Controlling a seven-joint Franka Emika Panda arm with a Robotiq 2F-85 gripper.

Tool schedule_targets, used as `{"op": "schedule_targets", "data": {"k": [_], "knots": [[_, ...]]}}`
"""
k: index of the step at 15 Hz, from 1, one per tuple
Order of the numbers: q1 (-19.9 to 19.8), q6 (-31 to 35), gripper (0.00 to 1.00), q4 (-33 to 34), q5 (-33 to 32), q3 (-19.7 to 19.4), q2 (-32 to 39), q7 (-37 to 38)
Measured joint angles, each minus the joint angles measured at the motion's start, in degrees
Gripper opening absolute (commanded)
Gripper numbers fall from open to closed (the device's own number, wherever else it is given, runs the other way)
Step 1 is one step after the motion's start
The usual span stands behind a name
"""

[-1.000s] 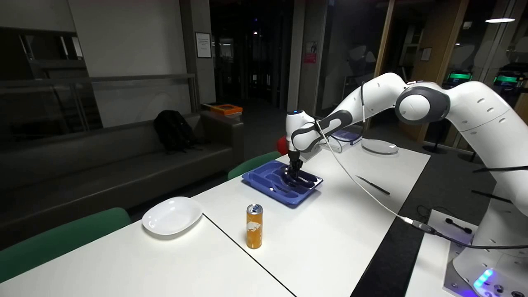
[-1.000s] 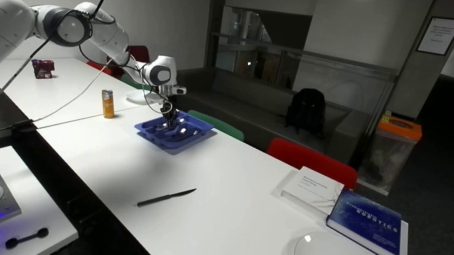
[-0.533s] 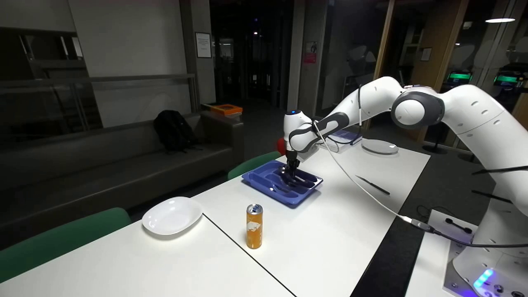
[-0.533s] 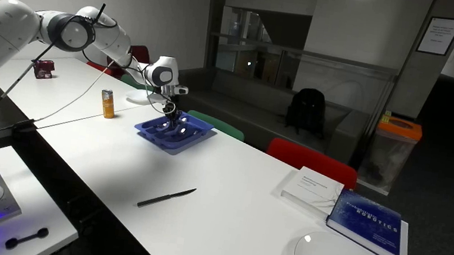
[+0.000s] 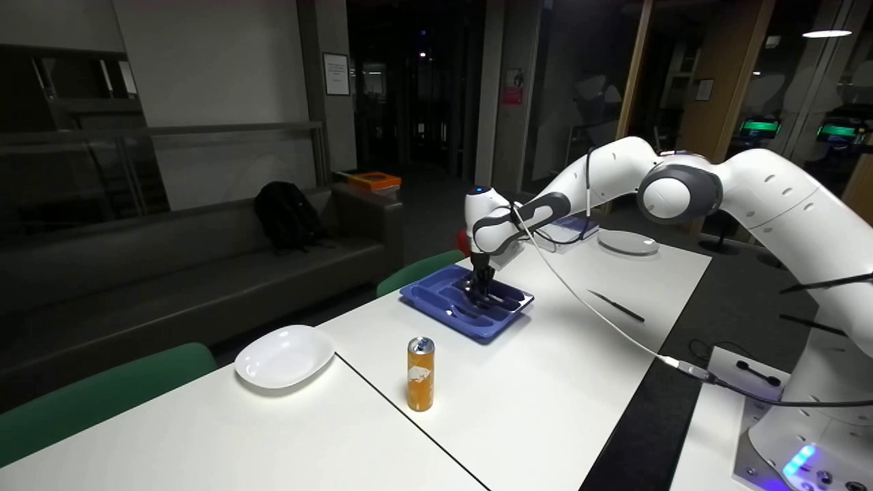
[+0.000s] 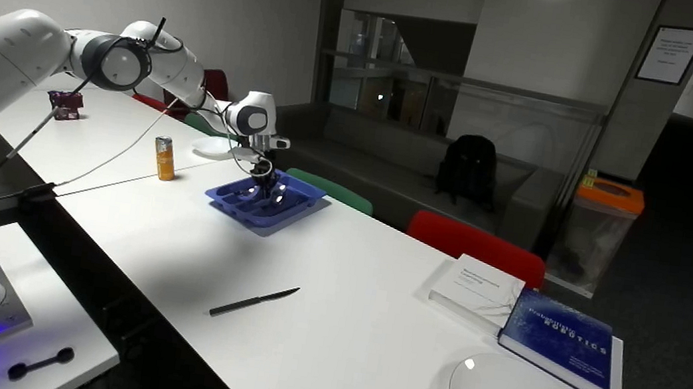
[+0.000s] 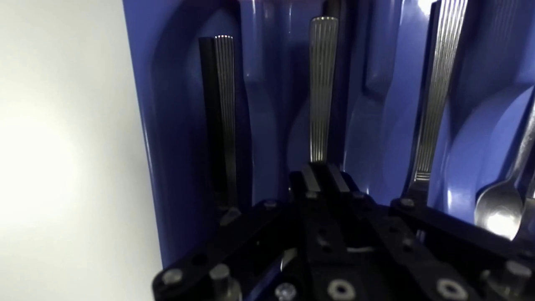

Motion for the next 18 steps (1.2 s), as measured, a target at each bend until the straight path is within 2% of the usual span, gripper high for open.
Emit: {"op": "schedule_targets", "data": {"k": [2, 3, 4, 5, 12, 14, 18], "knots": [[-0.06, -0.5, 0.02, 1.02, 0.0, -0.06, 1.0, -0.51], [-0.08, -0.92, 0.33, 1.67, 0.0, -0.08, 1.57, -0.66], [-0.09, -1.27, 0.35, 2.15, 0.0, -0.09, 2.04, -0.78], [-0.1, -1.6, 0.41, 2.77, 0.0, -0.09, 2.51, -0.85], [-0.06, -2.2, 0.94, 4.81, 0.0, -0.11, 3.57, -0.9], [0.0, -2.16, 1.0, 4.78, 0.0, -0.18, 2.65, -0.72], [0.01, -1.81, 1.0, 3.18, 0.0, -0.67, -0.8, 1.32]]}}
